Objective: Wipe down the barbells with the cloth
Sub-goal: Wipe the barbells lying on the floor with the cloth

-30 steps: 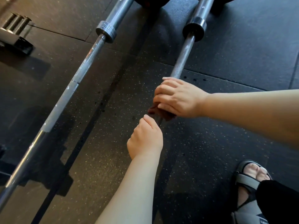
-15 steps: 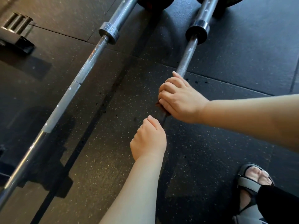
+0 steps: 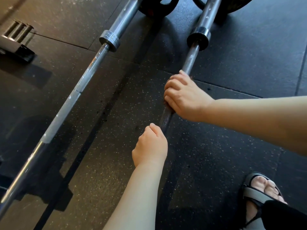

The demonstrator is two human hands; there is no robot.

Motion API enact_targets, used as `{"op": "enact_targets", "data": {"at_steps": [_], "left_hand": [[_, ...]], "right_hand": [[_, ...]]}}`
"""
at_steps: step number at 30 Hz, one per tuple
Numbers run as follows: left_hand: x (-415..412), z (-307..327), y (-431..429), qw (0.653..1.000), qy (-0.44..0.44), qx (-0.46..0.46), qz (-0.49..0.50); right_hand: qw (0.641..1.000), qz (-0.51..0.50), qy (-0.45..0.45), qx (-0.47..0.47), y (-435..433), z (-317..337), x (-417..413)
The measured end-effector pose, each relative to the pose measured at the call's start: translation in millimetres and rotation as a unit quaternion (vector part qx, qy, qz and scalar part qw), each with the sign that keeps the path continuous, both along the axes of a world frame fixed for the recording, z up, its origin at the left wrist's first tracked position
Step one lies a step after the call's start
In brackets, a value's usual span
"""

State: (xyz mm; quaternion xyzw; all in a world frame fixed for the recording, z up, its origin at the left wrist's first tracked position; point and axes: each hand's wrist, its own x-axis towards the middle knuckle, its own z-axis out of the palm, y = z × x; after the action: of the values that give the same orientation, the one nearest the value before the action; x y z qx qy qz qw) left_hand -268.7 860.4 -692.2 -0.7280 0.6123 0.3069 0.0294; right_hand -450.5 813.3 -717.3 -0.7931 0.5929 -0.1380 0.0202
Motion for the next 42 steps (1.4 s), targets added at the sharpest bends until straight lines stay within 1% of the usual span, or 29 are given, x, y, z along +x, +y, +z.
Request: {"op": "enact_targets", "data": {"at_steps": [2, 5, 7, 9, 12, 14, 17, 19, 21, 24, 25, 27, 29, 30, 32, 34, 36, 37, 38, 39, 41, 42], "left_hand": [[-6, 2, -5, 1.000, -0.011, -0.012, -0.008], [-20, 4, -14, 0.999, -0.019, -0.031, -0.041], [-27, 3, -17, 0.998, -0.010, -0.030, -0.047], [-30, 1, -15, 0.999, -0.004, -0.030, -0.045], [-29, 1, -12, 0.998, -0.011, -0.044, -0.050], [-29, 2, -12, 0.997, -0.011, -0.048, -0.051], [-30, 3, -12, 0.997, -0.015, -0.053, -0.055], [-29, 2, -12, 0.997, -0.015, -0.052, -0.053], [-30, 1, -14, 0.997, -0.011, -0.047, -0.052], [-31, 3, -14, 0.998, -0.004, -0.043, -0.049], [-32, 3, -15, 0.997, -0.006, -0.048, -0.053], [-34, 3, -18, 0.995, -0.018, -0.068, -0.072], [-37, 3, -26, 0.993, -0.016, -0.079, -0.087], [-40, 3, -30, 0.993, -0.009, -0.076, -0.090], [-44, 2, -37, 0.994, 0.013, -0.067, -0.084], [-45, 0, -37, 0.995, 0.028, -0.066, -0.070], [-44, -1, -36, 0.995, 0.029, -0.074, -0.062], [-44, -2, -36, 0.995, 0.028, -0.075, -0.062], [-43, -3, -36, 0.995, 0.026, -0.072, -0.063], [-43, -2, -35, 0.995, 0.023, -0.069, -0.065], [-42, -1, -35, 0.995, 0.015, -0.070, -0.075], [-42, -1, -35, 0.994, 0.011, -0.070, -0.079]], "right_hand": [[0.998, 0.057, -0.004, 0.003, 12, 0, 11], [0.992, 0.120, -0.004, 0.037, 6, 2, -7], [0.993, 0.109, 0.000, 0.042, -6, 1, -25], [0.998, 0.056, -0.016, 0.037, -9, -1, -31], [1.000, 0.004, -0.027, 0.008, 6, -5, -9], [0.999, 0.041, -0.025, 0.003, 18, -6, 5], [0.994, 0.107, -0.016, 0.032, 12, -3, -7], [0.995, 0.096, -0.013, 0.036, -5, -3, -26], [0.998, 0.040, -0.028, 0.031, -19, -1, -37], [1.000, -0.005, -0.016, 0.013, -19, -2, -27], [1.000, 0.001, -0.009, 0.007, -15, -4, -21], [0.999, 0.044, -0.019, 0.018, -7, -4, -15], [0.995, 0.089, -0.028, 0.036, -11, -2, -26], [0.995, 0.095, -0.021, 0.038, -17, -3, -35], [0.997, 0.067, -0.007, 0.028, -33, -3, -53], [0.999, 0.006, -0.015, 0.030, -44, -2, -62], [0.998, -0.046, -0.029, 0.026, -45, -2, -51], [0.998, -0.056, -0.025, 0.018, -40, -4, -43], [0.999, -0.044, -0.016, 0.008, -33, -6, -35], [1.000, -0.011, -0.008, 0.002, -26, -6, -29], [0.997, 0.070, -0.006, 0.018, -22, -3, -33], [0.995, 0.095, -0.007, 0.027, -27, -1, -41]]}}
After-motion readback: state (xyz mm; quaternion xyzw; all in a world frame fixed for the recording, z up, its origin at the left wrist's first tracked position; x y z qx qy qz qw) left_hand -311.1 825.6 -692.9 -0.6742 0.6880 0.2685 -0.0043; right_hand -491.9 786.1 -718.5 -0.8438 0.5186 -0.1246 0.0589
